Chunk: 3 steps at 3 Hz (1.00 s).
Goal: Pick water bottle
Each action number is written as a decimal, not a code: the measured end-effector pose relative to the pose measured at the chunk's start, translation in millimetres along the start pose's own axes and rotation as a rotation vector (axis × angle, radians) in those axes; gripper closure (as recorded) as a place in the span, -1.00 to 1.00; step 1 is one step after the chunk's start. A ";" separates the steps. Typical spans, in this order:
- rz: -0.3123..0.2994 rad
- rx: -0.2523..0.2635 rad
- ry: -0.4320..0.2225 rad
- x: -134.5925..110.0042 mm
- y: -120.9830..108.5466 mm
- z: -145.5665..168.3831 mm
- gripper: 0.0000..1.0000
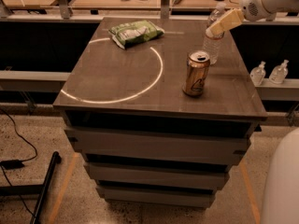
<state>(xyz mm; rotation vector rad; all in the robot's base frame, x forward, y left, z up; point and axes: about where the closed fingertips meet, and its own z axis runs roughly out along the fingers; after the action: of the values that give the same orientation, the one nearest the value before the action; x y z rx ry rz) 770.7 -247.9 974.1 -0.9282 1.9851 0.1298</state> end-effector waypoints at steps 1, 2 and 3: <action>0.038 -0.036 -0.031 4.6 7.2 11.9 -0.63; 0.079 -0.058 -0.036 14.4 12.1 11.1 -0.16; 0.112 -0.069 -0.039 20.9 12.0 1.3 0.30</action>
Offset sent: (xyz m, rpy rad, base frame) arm -0.0197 -0.0030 -0.0256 0.1404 0.0643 -0.0108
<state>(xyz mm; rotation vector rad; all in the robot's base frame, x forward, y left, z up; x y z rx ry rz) 757.5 -250.4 954.0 -0.8517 2.0071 0.2786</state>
